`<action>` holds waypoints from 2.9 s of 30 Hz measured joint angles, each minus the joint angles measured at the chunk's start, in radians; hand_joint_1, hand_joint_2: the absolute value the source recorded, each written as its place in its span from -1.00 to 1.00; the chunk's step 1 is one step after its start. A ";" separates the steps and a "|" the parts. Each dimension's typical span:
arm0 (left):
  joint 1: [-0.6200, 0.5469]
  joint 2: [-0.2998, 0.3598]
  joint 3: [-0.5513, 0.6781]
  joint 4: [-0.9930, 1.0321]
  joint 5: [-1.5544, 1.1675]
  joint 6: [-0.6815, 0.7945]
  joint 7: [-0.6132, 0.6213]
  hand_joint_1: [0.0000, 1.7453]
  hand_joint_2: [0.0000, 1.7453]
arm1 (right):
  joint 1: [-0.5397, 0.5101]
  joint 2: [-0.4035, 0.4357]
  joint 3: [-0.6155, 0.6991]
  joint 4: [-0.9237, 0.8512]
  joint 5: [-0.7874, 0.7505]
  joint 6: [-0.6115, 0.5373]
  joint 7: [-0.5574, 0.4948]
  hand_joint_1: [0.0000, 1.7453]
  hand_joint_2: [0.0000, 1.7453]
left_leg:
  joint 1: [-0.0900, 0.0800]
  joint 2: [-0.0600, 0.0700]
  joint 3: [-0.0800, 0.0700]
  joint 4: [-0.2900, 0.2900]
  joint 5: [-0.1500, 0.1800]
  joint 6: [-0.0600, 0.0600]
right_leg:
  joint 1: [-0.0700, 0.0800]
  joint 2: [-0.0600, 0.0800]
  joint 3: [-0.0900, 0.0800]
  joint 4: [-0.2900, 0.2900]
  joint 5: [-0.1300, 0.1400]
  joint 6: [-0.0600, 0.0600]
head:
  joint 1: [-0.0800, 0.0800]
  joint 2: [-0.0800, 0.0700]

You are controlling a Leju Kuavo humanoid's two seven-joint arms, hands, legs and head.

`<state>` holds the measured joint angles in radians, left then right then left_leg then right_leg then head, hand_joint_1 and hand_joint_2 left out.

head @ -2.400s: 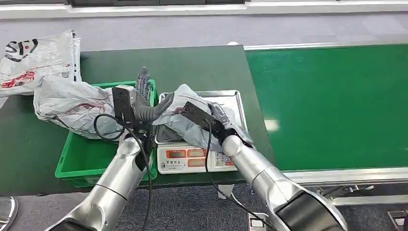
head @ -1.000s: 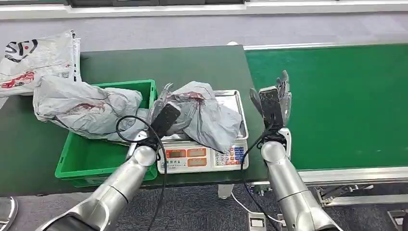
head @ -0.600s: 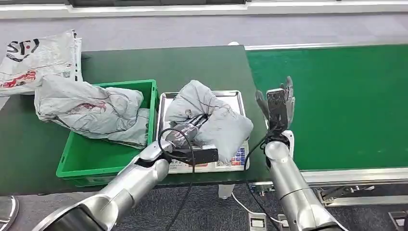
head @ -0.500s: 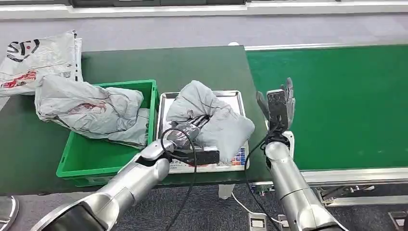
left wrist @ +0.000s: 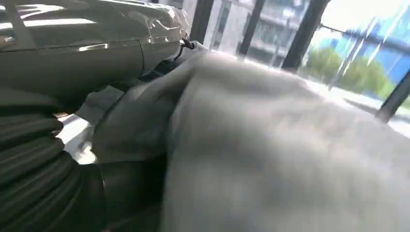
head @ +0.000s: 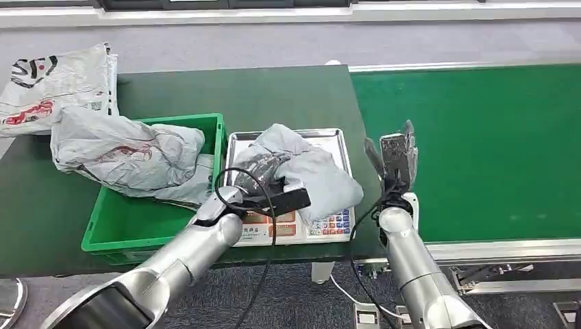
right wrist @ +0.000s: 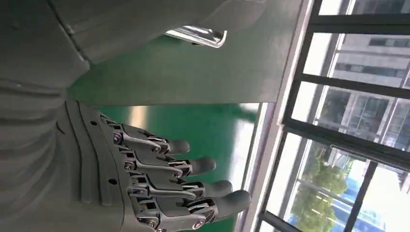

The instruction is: Moved the parcel from conveyor to table for the left to box.

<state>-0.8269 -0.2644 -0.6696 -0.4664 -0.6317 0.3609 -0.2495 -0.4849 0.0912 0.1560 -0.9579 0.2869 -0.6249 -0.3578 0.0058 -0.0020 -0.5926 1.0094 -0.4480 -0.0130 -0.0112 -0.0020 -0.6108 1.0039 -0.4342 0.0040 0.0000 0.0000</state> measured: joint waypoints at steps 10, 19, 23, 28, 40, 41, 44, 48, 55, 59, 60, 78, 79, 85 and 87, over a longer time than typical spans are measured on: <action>0.002 0.011 0.060 -0.121 0.004 0.003 0.016 1.00 1.00 | 0.003 -0.005 0.000 0.014 -0.012 -0.002 -0.010 -1.00 1.00 | 0.000 0.000 -0.003 0.000 0.000 0.000 | 0.000 0.000 -0.002 0.000 0.000 0.000 | 0.000 0.000; -0.011 0.037 0.110 -0.298 0.015 0.062 0.065 1.00 1.00 | 0.007 -0.006 0.000 0.021 -0.040 0.006 -0.024 -1.00 1.00 | 0.000 0.000 -0.005 0.000 0.000 0.000 | 0.000 0.000 -0.005 0.000 0.000 0.000 | 0.000 0.000; -0.045 0.063 0.138 -0.353 -0.076 0.153 0.157 1.00 1.00 | 0.008 -0.008 0.000 0.026 -0.057 -0.010 -0.032 -1.00 1.00 | 0.000 0.000 -0.005 0.000 0.000 0.000 | 0.000 0.000 -0.005 0.000 0.000 0.000 | 0.000 0.000; -0.068 0.108 0.298 -0.382 -0.525 0.331 0.206 1.00 1.00 | 0.027 -0.018 0.000 0.024 -0.062 -0.030 -0.027 -1.00 1.00 | 0.000 0.002 -0.005 0.000 0.000 0.000 | 0.001 0.002 -0.006 0.001 0.000 0.000 | 0.000 0.000; -0.018 0.118 0.639 -0.508 -0.788 0.334 0.200 1.00 1.00 | 0.048 -0.019 0.000 0.014 -0.062 -0.042 -0.020 -1.00 1.00 | 0.000 0.001 -0.006 0.000 0.000 0.000 | 0.000 0.001 -0.006 0.001 0.000 0.000 | 0.000 0.000; -0.008 0.124 0.647 -0.525 -0.842 0.334 0.234 1.00 1.00 | 0.055 -0.019 0.000 0.005 -0.055 -0.047 -0.014 -1.00 1.00 | 0.000 0.001 -0.006 0.000 0.000 0.000 | 0.000 0.001 -0.006 0.000 0.000 0.000 | 0.000 0.000; -0.006 0.179 0.600 -0.503 -0.924 0.334 0.526 1.00 1.00 | 0.074 -0.022 -0.005 -0.025 -0.036 -0.058 0.015 -1.00 1.00 | 0.000 0.002 -0.006 0.000 0.000 0.000 | 0.000 0.003 -0.008 0.000 0.000 0.000 | 0.000 0.000; -0.032 0.256 0.462 -0.333 -0.930 0.246 0.745 1.00 1.00 | 0.108 -0.027 -0.027 -0.064 -0.023 -0.038 0.029 -1.00 1.00 | -0.001 0.003 -0.006 0.000 0.000 -0.001 | 0.001 0.004 -0.008 0.000 0.000 0.000 | 0.000 0.000; 0.048 0.271 0.446 -0.165 -0.853 -0.110 0.509 1.00 1.00 | 0.113 -0.032 -0.051 -0.076 0.015 0.032 0.026 -1.00 1.00 | 0.000 0.003 -0.007 0.000 0.001 -0.002 | 0.000 0.005 -0.009 0.001 0.001 -0.001 | 0.000 0.000; 0.073 0.270 0.446 -0.145 -0.852 -0.135 0.497 1.00 1.00 | 0.112 -0.032 -0.051 -0.076 0.019 0.032 0.026 -1.00 1.00 | -0.001 0.002 -0.007 0.000 0.000 -0.002 | 0.000 0.003 -0.008 0.000 0.001 -0.001 | 0.000 0.000; 0.073 0.271 0.446 -0.142 -0.852 -0.140 0.497 1.00 1.00 | 0.112 -0.032 -0.051 -0.076 0.019 0.032 0.026 -1.00 1.00 | -0.001 0.002 -0.007 0.000 0.000 -0.002 | 0.000 0.003 -0.008 0.000 0.001 -0.001 | 0.000 0.000; 0.075 0.270 0.446 -0.116 -0.849 -0.144 0.494 1.00 1.00 | 0.112 -0.032 -0.051 -0.076 0.020 0.033 0.026 -1.00 1.00 | 0.000 0.002 -0.007 0.000 0.001 -0.002 | 0.000 0.004 -0.008 0.001 0.001 -0.001 | 0.000 0.000; 0.075 0.270 0.446 -0.115 -0.849 -0.144 0.494 1.00 1.00 | 0.112 -0.032 -0.051 -0.076 0.020 0.033 0.026 -1.00 1.00 | 0.000 0.002 -0.007 0.000 0.001 -0.002 | 0.000 0.004 -0.008 0.001 0.001 -0.001 | 0.000 0.000; 0.071 0.271 0.446 -0.108 -0.849 -0.255 0.472 -1.00 1.00 | 0.112 -0.032 -0.051 -0.076 0.026 0.042 0.029 -1.00 1.00 | -0.001 0.002 -0.006 0.000 0.001 -0.002 | 0.000 0.003 -0.008 0.001 0.001 -0.001 | 0.000 0.000; 0.061 0.270 0.446 -0.098 -0.830 -0.315 0.465 -1.00 1.00 | 0.114 -0.033 -0.058 -0.077 0.027 0.045 0.031 -1.00 1.00 | -0.001 0.002 -0.005 0.000 0.001 -0.002 | 0.000 0.003 -0.007 0.000 0.001 -0.001 | 0.000 0.000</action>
<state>-0.7654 0.0061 -0.2232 -0.5642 -1.4622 0.0457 0.2151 -0.3713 0.0584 0.0985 -1.0349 0.3135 -0.5802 -0.3273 0.0052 0.0000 -0.5979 1.0091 -0.4473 -0.0149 -0.0109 0.0009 -0.6177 1.0044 -0.4333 0.0031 0.0000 0.0000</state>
